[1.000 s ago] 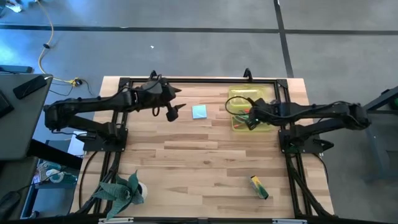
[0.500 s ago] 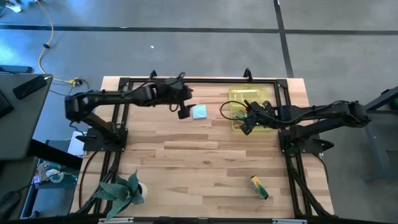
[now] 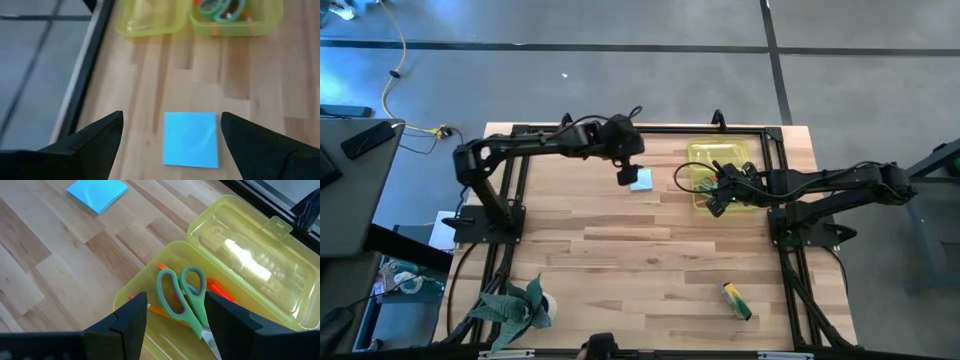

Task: Pack school essentials
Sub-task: Put the blue sticky notes into the yellow storage box

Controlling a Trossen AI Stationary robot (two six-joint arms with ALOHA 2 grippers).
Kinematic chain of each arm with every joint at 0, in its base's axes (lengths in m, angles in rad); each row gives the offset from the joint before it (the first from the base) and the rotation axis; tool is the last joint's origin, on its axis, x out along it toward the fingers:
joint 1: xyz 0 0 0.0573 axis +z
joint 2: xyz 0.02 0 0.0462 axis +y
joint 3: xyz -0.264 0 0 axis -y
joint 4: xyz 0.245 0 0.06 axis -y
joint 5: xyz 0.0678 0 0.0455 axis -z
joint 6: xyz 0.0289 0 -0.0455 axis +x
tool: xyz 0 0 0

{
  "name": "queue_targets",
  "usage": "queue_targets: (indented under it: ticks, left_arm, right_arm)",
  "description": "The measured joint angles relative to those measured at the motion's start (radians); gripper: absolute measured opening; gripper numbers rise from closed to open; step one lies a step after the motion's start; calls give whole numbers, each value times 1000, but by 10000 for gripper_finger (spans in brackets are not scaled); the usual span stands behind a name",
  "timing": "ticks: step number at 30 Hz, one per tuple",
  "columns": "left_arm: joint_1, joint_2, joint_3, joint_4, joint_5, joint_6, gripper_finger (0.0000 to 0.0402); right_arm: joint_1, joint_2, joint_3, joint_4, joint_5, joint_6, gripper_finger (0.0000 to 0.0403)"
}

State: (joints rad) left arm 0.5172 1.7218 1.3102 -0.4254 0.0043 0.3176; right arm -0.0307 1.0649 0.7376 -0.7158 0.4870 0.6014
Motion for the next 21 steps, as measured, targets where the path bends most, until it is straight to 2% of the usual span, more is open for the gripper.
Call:
queue_targets:
  ticks: [3,17,21]
  left_arm:
    - [7,45,23,-22,36,0,325]
    - [20,172,27,-15,57,4,325]
    - [19,205,27,-19,122,-20,326]
  right_arm:
    - [0,0,0,0,0,0,190]
    - [0,0,0,2,0,0,190]
    - [0,0,0,2,0,0,190]
